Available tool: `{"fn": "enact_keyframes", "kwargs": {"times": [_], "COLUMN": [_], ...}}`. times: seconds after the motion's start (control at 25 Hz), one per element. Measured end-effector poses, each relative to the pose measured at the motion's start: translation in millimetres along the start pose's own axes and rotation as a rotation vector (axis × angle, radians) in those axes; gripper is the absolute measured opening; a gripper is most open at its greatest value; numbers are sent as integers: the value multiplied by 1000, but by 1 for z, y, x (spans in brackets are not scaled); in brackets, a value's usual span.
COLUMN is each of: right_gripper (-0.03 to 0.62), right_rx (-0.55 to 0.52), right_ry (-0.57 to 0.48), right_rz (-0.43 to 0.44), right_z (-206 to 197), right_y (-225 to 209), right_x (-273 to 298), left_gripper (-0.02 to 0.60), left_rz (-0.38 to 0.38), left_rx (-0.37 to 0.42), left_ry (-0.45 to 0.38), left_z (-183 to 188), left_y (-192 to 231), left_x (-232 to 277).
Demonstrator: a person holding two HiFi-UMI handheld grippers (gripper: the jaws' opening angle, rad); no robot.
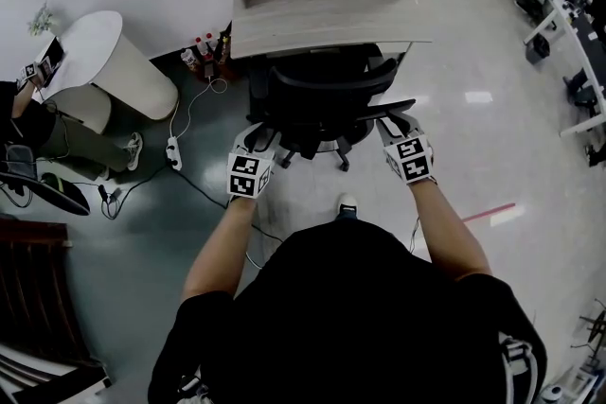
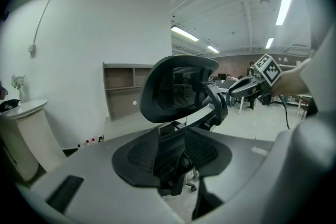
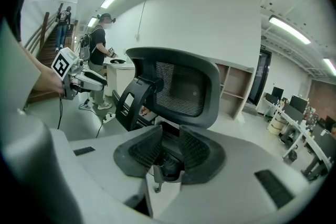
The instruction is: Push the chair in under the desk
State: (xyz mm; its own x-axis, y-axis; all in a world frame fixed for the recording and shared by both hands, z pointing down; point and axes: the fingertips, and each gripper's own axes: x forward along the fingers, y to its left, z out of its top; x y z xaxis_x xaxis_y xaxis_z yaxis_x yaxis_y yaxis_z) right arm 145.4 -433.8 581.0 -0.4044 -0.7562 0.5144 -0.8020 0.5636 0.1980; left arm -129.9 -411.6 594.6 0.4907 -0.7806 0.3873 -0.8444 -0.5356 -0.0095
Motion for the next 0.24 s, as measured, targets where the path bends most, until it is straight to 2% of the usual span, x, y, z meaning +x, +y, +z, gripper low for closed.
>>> {"fn": "enact_keyframes", "kwargs": {"times": [0.24], "right_gripper": [67], "right_rx": [50], "right_ry": [-6], "right_rz": [-1], "right_z": [-2], "right_y": [-3], "right_x": [-7], "left_gripper": [153], "left_rz": [-3], "left_rx": [-22], "left_ry": [-7], "left_z": [0], "left_y": [-3], "left_x": [3]}}
